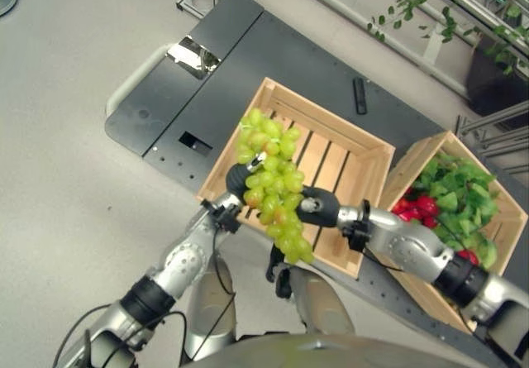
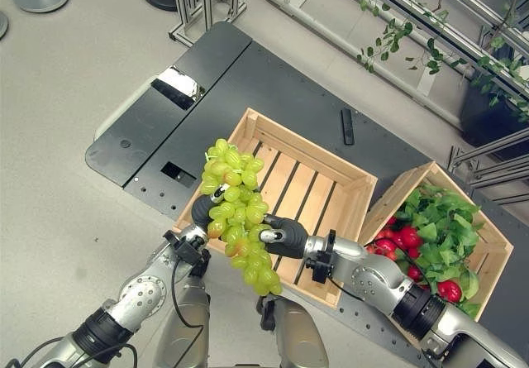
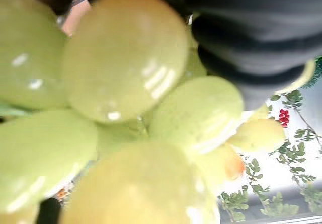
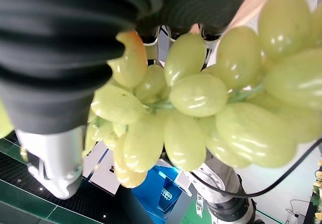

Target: Pick up the fruits from the basket on one side to the basket on the other side

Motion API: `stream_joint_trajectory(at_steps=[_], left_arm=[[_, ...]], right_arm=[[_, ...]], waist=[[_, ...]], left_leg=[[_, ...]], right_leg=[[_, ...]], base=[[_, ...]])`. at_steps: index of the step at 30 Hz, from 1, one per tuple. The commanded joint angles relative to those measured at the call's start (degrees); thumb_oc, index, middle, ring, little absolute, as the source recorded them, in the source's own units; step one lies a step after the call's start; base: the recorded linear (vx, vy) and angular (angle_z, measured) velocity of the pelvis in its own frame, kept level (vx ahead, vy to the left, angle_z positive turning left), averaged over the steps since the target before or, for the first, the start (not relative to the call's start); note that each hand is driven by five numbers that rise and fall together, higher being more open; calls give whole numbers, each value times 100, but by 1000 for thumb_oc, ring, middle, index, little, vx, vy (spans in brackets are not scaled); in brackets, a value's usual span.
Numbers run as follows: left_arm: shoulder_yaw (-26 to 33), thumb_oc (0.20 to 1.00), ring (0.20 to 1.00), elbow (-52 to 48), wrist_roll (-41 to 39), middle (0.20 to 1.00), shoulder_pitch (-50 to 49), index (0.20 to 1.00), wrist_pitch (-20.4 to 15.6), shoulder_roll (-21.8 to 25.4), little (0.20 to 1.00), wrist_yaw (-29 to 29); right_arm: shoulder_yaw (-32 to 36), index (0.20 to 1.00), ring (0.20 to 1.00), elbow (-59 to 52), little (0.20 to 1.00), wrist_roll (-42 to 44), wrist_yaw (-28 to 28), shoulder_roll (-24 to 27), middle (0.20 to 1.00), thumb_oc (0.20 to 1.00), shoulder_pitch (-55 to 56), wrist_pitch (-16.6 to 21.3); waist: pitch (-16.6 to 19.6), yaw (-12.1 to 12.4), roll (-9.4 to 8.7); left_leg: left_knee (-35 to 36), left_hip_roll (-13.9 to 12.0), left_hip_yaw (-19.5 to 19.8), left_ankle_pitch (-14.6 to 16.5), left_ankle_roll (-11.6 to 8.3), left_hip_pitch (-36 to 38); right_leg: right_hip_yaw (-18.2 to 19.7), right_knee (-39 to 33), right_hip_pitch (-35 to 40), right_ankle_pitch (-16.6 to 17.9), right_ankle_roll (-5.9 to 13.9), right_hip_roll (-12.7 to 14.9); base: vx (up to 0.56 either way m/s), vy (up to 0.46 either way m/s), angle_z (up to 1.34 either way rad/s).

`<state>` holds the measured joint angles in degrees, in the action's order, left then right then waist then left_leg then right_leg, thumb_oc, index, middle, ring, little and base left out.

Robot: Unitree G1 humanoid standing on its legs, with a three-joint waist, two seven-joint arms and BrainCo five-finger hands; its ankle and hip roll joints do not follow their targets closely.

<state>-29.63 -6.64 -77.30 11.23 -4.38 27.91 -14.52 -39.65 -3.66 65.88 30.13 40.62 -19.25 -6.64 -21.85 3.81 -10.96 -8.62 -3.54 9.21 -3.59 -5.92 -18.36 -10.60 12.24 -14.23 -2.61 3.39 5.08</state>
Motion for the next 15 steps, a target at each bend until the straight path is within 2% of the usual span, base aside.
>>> stream_joint_trajectory(at_steps=[1,4,8,15], left_arm=[[255,200,200,-489,-46,200,-329,200,-174,-49,200,-156],[336,200,200,-523,-63,200,-389,200,-186,-44,200,-143],[616,200,200,-593,-26,200,-532,200,-267,1,200,-134],[1251,200,200,-580,14,200,-831,200,-350,5,200,-97]], right_arm=[[750,1000,1000,-153,1000,46,-151,280,1000,1000,91,545],[928,1000,1000,-121,1000,33,-162,362,1000,1000,212,559],[1548,1000,1000,-110,1000,58,-195,644,1000,1000,534,671],[2849,1000,1000,56,1000,11,-395,555,1000,1000,1008,1001]], waist=[[324,-45,-126],[331,-61,-124],[353,-99,-135],[436,-132,-92]], left_leg=[[-341,10,-96,373,195,-20],[-329,10,-101,372,195,-18],[-323,11,-107,364,195,-19],[-306,45,-94,375,208,8]], right_leg=[[204,-19,103,178,624,423],[206,-19,97,181,628,425],[211,-21,88,190,633,434],[189,28,109,158,638,447]], base=[[0,0,0],[0,0,0],[-1,-3,-3],[7,-5,-3]])
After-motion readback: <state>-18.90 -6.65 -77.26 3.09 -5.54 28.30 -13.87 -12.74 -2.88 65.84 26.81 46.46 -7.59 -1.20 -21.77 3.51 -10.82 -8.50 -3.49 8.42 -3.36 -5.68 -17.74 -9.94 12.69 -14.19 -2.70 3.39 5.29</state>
